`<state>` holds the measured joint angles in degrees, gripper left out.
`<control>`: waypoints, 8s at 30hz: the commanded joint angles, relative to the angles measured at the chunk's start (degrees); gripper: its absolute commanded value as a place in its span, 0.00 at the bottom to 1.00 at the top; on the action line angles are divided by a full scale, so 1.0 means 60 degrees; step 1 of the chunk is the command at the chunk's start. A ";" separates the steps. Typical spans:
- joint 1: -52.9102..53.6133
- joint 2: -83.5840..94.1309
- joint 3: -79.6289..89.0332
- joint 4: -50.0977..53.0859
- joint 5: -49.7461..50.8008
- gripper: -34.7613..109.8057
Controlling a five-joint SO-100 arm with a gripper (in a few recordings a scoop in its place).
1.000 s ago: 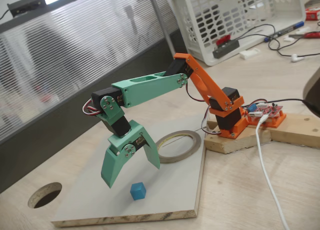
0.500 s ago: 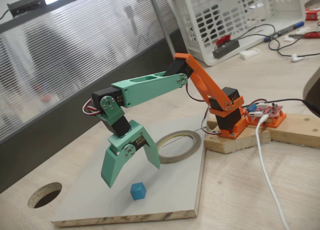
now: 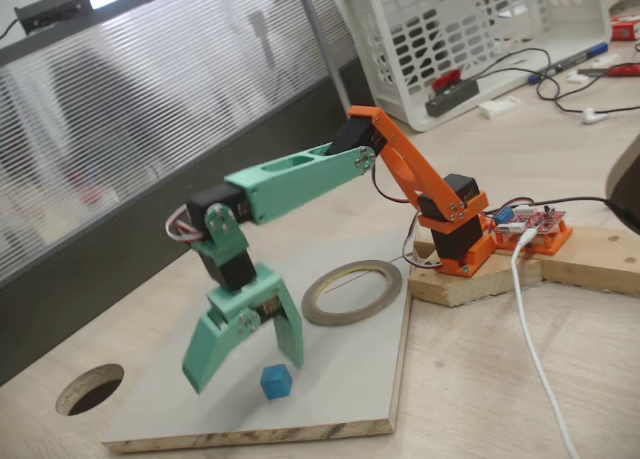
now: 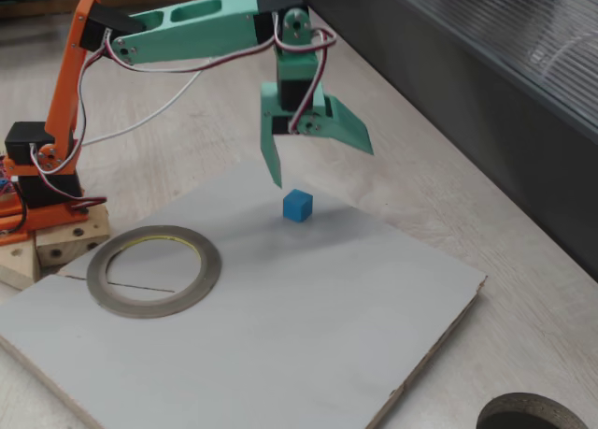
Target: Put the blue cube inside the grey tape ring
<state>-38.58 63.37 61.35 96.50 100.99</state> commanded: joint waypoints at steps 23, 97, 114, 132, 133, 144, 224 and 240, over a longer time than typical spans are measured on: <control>-0.0015 0.0264 0.1421 -0.0264 0.0103 0.90; 0.0571 -0.2109 -0.2988 0.0469 0.0103 0.42; 0.0542 -0.1948 -0.3003 0.0498 0.0103 0.25; 0.0864 0.1670 -0.2856 0.3164 0.0103 0.25; 0.1187 0.1685 -0.2856 0.3164 0.0103 0.25; 0.5024 0.2944 -0.0088 0.1787 -0.0015 0.25; 0.7222 0.6958 0.9214 -0.1436 0.0132 0.75; 0.7119 0.5991 0.5229 0.3398 0.0117 0.80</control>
<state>4.04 99.14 101.78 108.46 100.72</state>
